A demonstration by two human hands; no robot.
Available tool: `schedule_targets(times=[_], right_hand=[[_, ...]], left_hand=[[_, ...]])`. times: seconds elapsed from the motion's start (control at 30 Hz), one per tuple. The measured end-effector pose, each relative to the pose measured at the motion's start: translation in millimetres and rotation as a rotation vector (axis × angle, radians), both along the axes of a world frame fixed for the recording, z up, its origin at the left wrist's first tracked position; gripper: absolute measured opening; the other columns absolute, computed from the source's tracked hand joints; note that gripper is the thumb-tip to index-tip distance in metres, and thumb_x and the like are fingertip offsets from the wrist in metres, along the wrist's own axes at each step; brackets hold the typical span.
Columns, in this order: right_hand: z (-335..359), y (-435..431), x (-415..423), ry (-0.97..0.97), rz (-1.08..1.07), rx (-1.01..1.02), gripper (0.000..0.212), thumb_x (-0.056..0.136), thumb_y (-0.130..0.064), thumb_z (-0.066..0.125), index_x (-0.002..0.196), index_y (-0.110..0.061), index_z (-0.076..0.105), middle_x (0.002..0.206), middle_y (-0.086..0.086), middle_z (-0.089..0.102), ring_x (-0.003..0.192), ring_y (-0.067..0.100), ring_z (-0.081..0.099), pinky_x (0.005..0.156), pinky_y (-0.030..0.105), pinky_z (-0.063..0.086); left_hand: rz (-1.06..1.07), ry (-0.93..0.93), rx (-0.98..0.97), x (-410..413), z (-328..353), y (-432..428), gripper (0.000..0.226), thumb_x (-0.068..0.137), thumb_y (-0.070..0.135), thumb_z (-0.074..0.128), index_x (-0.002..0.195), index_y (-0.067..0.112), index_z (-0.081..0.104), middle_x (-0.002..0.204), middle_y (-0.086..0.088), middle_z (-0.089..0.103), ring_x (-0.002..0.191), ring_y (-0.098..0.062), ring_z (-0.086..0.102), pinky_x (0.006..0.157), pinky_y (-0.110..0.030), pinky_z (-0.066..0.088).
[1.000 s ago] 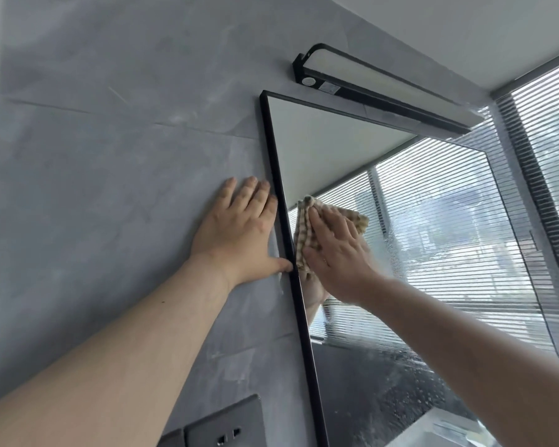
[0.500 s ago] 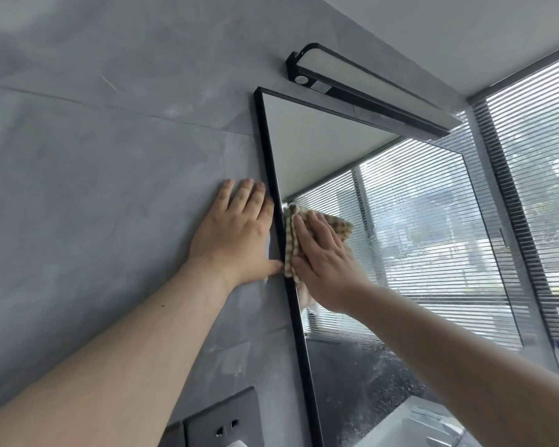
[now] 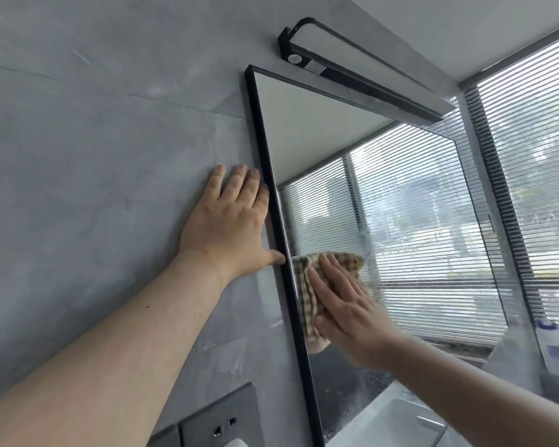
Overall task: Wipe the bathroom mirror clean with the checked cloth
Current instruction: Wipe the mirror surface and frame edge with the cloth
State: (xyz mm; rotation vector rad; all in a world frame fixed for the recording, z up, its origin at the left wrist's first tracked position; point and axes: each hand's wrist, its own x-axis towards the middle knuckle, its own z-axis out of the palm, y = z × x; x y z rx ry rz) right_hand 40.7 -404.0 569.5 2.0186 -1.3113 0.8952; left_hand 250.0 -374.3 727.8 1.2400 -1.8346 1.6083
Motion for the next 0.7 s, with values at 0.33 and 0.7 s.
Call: schedule_targets(times=[0.33, 0.7], right_hand=[[-78, 10, 1, -0.097, 0.01, 0.149, 0.065, 0.094, -0.067, 0.003, 0.137, -0.048, -0.042, 0.155, -0.008, -0.039, 0.145, 0.009, -0.034, 0.124, 0.049, -0.002], [12, 1, 30, -0.141, 0.044, -0.084, 0.062, 0.099, -0.049, 0.016, 0.15, -0.04, -0.019, 0.165, -0.001, -0.019, 0.149, 0.009, -0.024, 0.123, 0.035, -0.009]], left_hand=[[0.028, -0.009, -0.026, 0, -4, -1, 0.121, 0.071, 0.094, 0.027, 0.158, 0.011, 0.014, 0.166, -0.013, 0.011, 0.154, -0.03, 0.005, 0.123, -0.052, -0.001], [0.156, -0.138, 0.041, -7, -33, -1, 0.13, 0.069, 0.095, 0.021, 0.157, 0.001, 0.002, 0.166, -0.02, 0.001, 0.153, -0.036, -0.002, 0.12, -0.062, -0.004]])
